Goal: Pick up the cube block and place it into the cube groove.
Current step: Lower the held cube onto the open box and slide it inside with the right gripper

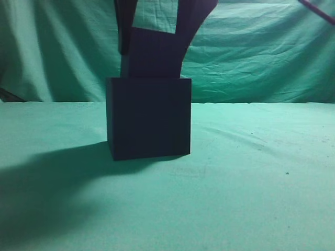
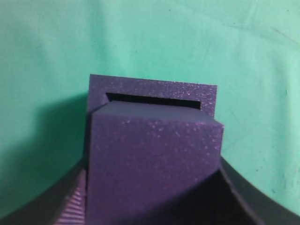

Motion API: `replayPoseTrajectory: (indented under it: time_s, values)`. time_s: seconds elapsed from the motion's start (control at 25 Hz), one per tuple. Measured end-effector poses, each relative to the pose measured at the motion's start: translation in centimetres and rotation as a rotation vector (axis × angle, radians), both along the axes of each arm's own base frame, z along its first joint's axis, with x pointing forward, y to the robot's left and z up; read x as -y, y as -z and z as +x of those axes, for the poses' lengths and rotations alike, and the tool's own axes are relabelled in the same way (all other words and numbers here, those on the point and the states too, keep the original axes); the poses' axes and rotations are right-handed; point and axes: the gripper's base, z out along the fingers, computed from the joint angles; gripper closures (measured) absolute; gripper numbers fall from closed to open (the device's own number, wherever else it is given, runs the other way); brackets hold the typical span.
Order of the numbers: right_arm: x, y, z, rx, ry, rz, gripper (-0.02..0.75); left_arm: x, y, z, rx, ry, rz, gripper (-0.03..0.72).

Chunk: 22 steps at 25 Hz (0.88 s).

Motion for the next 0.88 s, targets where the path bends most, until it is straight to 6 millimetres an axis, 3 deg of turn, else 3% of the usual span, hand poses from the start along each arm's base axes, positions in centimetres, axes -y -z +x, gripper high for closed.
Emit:
replayPoseTrajectory:
  time_s: [0.68,0.8,0.88]
  values:
    - [-0.3,1.8,0.5,-0.021,-0.020,-0.072,0.293,0.0,0.0,0.0,0.000,0.000,0.000,0.688]
    - [-0.4,1.4,0.7,-0.019,-0.022,-0.073,0.112,0.0,0.0,0.0,0.000,0.000,0.000,0.688]
    - [-0.7,0.4,1.0,-0.009,-0.026,-0.066,0.091,0.0,0.0,0.0,0.000,0.000,0.000,0.688]
